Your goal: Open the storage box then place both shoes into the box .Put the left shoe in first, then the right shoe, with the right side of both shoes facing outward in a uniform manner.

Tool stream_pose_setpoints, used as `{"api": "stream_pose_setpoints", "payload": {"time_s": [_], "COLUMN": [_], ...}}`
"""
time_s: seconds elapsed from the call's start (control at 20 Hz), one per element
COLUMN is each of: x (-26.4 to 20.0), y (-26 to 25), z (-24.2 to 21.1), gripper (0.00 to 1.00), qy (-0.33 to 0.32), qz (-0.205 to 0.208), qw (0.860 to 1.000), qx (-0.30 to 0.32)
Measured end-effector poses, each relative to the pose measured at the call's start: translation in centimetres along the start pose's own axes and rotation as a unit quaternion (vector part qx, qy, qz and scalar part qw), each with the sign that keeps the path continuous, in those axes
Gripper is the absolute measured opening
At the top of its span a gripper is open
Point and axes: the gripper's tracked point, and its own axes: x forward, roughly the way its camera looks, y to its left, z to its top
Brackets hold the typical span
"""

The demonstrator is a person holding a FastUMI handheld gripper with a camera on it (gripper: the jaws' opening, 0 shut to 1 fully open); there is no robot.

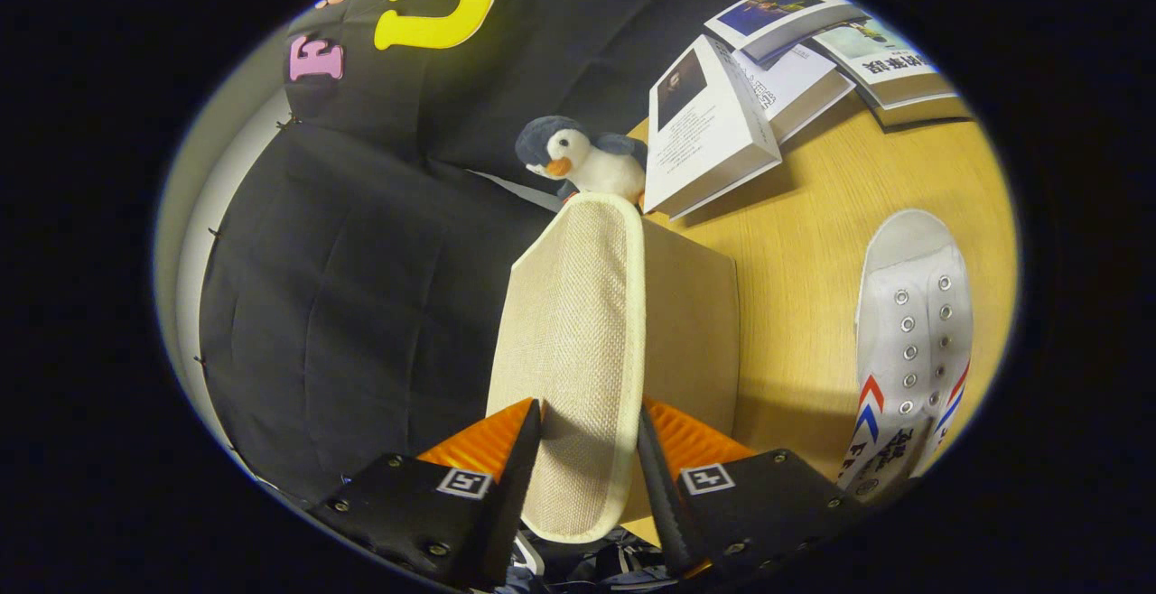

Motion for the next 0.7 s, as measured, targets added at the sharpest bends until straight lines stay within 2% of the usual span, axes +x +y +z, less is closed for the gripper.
{"api": "stream_pose_setpoints", "payload": {"time_s": [0.05, 0.1, 0.2, 0.25, 0.3, 0.35, 0.55, 0.7], "x": [-0.4, -1.4, -1.1, -1.5, -1.6, -1.6, -2.8, -3.2], "y": [0.4, 0.3, 1.1, 1.6, 1.4, 1.8, 4.9, 7.7], "z": [-0.1, 0.6, 0.8, 1.0, 1.7, 1.1, 2.0, 2.9], "gripper": [0.57, 0.48, 0.2, 0.2, 0.09, 0.06, 0.06, 0.06], "qy": [0.006, -0.002, 0.006, 0.005, 0.003, 0.009, 0.002, -0.006], "qz": [0.002, -0.002, 0.01, 0.014, 0.006, 0.012, 0.02, 0.008], "qw": [1.0, 1.0, 1.0, 1.0, 1.0, 1.0, 1.0, 1.0], "qx": [-0.002, 0.004, 0.022, 0.02, 0.017, 0.018, 0.009, -0.018]}}
